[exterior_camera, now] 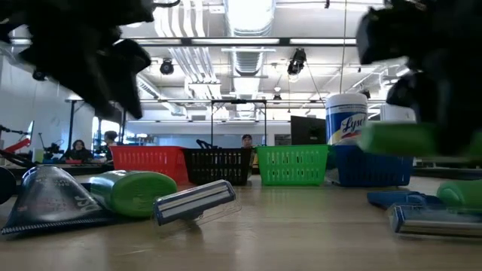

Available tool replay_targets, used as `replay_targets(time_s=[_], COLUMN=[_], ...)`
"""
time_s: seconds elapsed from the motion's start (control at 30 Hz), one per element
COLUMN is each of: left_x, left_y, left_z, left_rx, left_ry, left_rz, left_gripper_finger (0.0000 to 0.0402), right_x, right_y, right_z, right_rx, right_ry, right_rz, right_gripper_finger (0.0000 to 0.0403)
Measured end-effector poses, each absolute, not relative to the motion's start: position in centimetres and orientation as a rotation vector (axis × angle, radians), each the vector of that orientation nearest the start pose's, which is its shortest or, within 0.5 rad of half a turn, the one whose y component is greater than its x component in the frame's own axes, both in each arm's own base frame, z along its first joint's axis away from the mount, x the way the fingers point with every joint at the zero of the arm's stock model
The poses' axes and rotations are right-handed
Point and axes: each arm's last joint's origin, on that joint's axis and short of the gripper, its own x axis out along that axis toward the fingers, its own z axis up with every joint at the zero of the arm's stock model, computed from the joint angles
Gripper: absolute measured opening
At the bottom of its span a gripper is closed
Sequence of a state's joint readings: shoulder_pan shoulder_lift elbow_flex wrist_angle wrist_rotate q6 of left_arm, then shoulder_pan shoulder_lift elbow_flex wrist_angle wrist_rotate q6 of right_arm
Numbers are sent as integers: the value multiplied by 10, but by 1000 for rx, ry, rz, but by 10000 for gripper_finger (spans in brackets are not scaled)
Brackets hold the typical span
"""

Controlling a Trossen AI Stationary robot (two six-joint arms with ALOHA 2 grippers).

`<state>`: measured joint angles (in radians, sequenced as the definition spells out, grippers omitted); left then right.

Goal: Pick & Place Travel size toiletries
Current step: Put the green shampoo into the black bin

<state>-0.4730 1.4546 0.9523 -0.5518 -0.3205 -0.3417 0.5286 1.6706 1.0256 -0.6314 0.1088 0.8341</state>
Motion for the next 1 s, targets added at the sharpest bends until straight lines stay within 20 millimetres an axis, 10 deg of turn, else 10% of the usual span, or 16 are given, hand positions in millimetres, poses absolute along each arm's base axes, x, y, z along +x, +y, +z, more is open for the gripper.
replay_targets(time_s=[0.2, 0.47, 1.0], left_x=[281, 304, 349], left_y=[-90, -94, -94], left_z=[235, 257, 259], left_rx=[-90, 529, 760], left_ry=[787, 442, 383], left_rz=[-23, -232, -235], left_gripper_finger=[272, 272, 272], right_x=[272, 285, 297], right_y=[123, 99, 82], right_z=[207, 235, 245], right_rx=[406, 572, 675], right_ry=[1110, 1009, 924], right_rz=[-209, 12, 87], right_gripper_finger=[139, 140, 141])
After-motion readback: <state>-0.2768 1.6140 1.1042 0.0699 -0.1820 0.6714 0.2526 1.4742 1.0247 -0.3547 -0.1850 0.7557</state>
